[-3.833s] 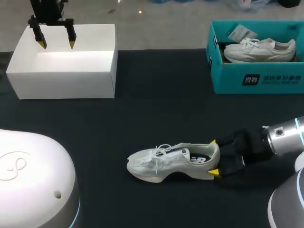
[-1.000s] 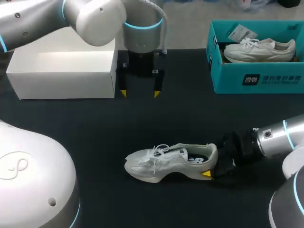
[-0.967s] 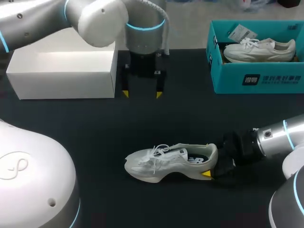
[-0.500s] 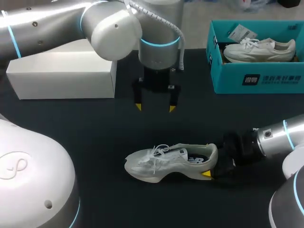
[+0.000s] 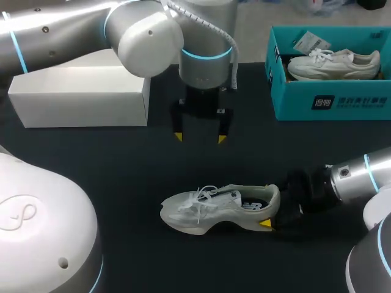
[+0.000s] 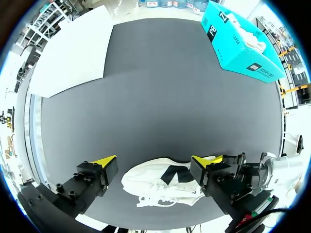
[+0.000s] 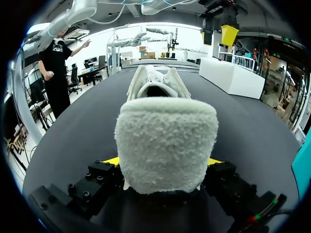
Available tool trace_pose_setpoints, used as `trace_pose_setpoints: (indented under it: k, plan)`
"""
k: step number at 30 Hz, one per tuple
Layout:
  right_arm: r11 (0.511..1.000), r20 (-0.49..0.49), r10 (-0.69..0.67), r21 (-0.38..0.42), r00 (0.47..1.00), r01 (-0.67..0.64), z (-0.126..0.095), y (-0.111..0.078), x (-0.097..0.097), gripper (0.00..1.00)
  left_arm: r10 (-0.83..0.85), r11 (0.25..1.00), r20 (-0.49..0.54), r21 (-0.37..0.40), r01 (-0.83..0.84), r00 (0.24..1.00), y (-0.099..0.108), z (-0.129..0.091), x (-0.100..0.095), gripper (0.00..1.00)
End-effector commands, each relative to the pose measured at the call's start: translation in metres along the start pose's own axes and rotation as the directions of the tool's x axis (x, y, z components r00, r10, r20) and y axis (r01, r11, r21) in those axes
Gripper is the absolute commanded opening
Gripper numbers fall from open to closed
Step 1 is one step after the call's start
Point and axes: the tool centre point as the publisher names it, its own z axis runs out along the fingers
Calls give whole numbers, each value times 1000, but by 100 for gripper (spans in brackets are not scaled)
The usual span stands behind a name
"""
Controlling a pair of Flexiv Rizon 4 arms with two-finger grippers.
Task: Take the shoe out of the shoebox, open the shoe tongue, remove and reinsert the insole, then place the shoe into the shoebox
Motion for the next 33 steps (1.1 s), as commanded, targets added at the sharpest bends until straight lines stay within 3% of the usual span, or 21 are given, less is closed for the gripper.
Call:
trace_pose_setpoints:
  k: [1,7,14,19,23,33]
  plan:
    - [1000,2,0,3,1000,0,7,-1,0,0,1,1000,23,15,-1,1000,19,3,14,100]
    - [1000,2,0,3,1000,0,7,-1,0,0,31,999,2,12,-31,1000,48,11,32,100]
    - [1000,2,0,3,1000,0,7,-1,0,0,71,997,-34,35,-70,997,81,24,74,100]
    - [1000,2,0,3,1000,0,7,-1,0,0,110,994,-27,10,-109,994,95,39,94,100]
    - [1000,2,0,3,1000,0,7,-1,0,0,120,993,-54,0,-121,991,97,53,103,100]
    - [1000,2,0,3,1000,0,7,-1,0,0,104,994,11,-39,-103,995,101,64,104,100]
